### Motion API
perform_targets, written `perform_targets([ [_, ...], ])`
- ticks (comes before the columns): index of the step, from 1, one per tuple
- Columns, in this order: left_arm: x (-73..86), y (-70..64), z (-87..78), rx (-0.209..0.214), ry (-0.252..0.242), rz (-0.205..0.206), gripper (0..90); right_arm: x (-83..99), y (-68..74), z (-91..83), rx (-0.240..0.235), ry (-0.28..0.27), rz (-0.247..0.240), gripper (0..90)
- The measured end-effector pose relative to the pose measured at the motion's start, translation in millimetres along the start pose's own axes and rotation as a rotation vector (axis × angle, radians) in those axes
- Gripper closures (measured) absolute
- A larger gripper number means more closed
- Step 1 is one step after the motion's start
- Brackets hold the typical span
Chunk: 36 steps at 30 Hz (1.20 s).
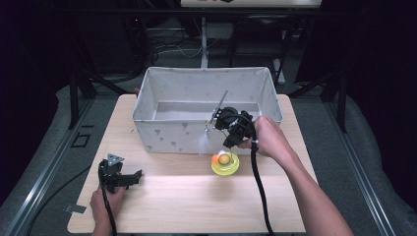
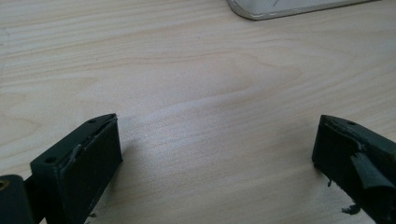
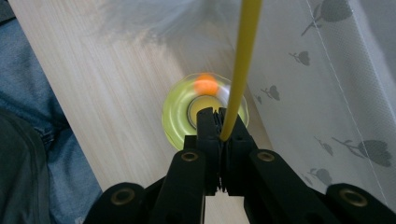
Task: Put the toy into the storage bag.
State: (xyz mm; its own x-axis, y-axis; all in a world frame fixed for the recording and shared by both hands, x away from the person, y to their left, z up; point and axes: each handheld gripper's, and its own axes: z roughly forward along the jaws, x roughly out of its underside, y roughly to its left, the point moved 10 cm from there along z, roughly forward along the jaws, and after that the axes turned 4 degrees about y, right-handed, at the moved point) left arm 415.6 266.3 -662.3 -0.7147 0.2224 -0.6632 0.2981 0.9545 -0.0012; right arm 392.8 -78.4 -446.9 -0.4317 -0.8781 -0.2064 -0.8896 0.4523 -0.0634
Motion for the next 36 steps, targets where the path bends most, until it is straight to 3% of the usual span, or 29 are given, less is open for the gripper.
perform_targets([
  [21, -0.1, -0.1, 0.1, 0.0, -0.002, -0.002, 1.4, -4.0, -7.2, -46.1, 0.02, -0.035, -0.004, 88.2],
  [36, -0.1, -0.2, 0.0, 0.0, -0.001, -0.003, 1.4, -5.5, -12.3, -64.0, 0.023, -0.028, -0.004, 88.2],
])
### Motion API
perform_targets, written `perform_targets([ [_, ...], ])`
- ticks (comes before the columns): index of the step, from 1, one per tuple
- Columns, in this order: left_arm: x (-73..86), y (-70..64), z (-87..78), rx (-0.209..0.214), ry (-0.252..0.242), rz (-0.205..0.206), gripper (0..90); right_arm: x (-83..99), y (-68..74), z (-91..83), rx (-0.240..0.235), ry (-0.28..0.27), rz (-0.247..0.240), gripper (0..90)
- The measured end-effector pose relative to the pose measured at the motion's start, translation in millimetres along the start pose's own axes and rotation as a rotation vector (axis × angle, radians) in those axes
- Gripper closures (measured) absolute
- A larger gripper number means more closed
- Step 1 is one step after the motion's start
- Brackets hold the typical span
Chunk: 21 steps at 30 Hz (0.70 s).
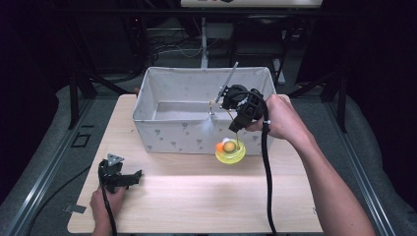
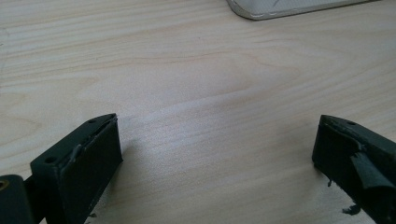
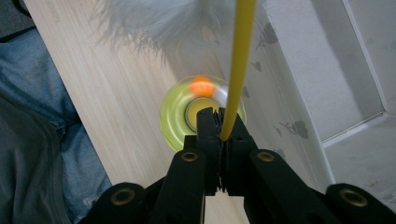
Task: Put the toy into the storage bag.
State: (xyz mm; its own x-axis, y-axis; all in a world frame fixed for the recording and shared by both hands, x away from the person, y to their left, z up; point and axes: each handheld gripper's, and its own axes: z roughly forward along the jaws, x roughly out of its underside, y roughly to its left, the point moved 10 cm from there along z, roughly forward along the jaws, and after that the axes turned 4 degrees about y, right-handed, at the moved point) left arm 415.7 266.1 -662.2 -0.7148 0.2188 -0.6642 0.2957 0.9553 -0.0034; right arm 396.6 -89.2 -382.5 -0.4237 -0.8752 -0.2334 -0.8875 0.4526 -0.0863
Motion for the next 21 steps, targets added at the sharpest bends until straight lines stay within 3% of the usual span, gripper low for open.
perform_targets([
  [21, 0.3, -0.2, -0.4, 0.004, 0.004, 0.001, 1.4, -6.8, -7.5, -26.9, 0.004, 0.006, -0.003, 88.1],
])
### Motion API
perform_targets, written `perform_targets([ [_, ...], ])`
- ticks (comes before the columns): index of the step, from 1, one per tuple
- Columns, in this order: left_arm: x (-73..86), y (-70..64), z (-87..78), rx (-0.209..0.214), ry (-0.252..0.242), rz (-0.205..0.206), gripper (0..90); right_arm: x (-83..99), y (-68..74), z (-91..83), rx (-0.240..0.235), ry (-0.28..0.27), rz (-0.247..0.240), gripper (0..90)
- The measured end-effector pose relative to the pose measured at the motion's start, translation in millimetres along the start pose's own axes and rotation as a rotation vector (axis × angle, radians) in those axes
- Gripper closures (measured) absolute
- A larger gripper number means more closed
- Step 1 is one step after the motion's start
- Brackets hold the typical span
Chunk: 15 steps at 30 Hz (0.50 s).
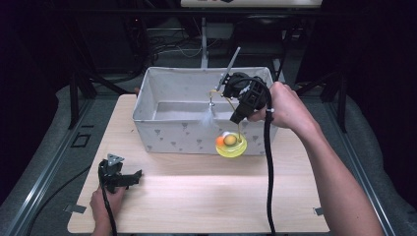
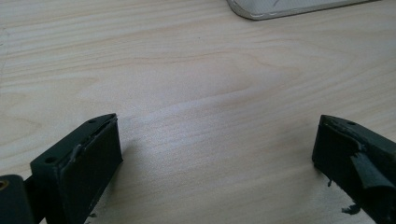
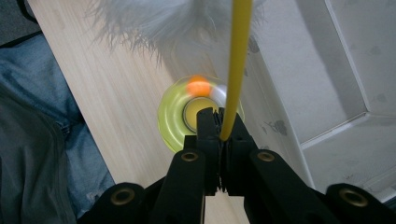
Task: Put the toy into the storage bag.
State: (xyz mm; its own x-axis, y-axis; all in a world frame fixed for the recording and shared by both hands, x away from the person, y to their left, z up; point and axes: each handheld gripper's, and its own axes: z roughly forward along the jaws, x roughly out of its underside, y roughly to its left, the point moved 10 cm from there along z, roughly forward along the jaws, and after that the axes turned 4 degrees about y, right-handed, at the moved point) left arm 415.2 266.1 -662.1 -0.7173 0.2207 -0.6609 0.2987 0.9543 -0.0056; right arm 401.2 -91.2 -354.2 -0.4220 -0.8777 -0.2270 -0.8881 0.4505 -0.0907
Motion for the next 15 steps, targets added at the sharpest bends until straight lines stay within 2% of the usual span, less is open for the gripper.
perform_targets([
  [15, 0.1, 0.1, -0.1, 0.0, 0.001, 0.001, 1.4, -8.0, -9.0, -20.5, 0.01, -0.012, 0.012, 88.1],
])
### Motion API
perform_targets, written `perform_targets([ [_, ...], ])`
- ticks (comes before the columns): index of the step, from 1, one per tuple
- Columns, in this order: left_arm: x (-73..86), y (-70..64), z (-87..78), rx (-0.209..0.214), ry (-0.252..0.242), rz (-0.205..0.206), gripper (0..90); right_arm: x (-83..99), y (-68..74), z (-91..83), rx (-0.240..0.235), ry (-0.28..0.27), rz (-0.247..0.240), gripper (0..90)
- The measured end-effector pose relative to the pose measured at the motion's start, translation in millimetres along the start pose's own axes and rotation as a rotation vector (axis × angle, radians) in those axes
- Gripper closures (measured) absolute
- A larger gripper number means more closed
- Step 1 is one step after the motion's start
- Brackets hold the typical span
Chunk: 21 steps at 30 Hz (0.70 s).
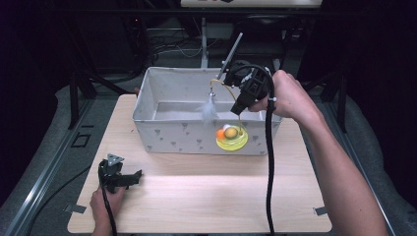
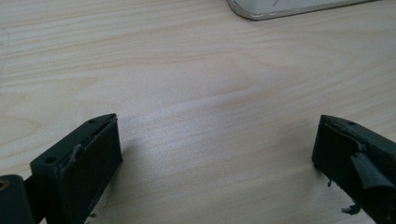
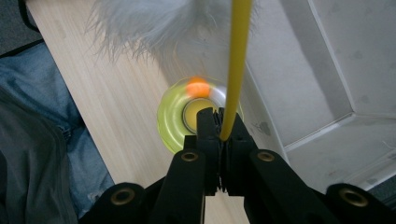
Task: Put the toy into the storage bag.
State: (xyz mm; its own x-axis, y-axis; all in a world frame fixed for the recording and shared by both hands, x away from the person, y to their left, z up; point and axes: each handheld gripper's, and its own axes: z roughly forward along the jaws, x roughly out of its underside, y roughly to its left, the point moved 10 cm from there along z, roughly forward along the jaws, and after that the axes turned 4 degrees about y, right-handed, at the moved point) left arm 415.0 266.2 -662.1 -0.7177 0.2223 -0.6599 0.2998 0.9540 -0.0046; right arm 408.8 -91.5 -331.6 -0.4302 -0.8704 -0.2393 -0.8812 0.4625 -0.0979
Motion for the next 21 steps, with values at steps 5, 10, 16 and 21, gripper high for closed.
perform_targets([
  [5, 0.0, 0.1, 0.0, 0.0, 0.0, 0.001, 1.4, -3.8, -3.6, -7.0, 0.006, -0.007, -0.001, 88.1],
  [10, 0.0, 0.1, 0.0, 0.0, 0.0, 0.001, 1.4, -8.2, -9.9, -12.9, 0.015, -0.01, 0.007, 88.1],
  [16, 0.0, 0.0, 0.0, 0.0, 0.0, -0.001, 1.4, -14.1, -17.0, -19.7, 0.018, -0.02, 0.017, 88.2],
  [21, 0.0, 0.1, 0.0, 0.0, 0.0, 0.0, 1.4, -17.9, -25.2, -23.9, 0.027, -0.023, 0.03, 88.1],
])
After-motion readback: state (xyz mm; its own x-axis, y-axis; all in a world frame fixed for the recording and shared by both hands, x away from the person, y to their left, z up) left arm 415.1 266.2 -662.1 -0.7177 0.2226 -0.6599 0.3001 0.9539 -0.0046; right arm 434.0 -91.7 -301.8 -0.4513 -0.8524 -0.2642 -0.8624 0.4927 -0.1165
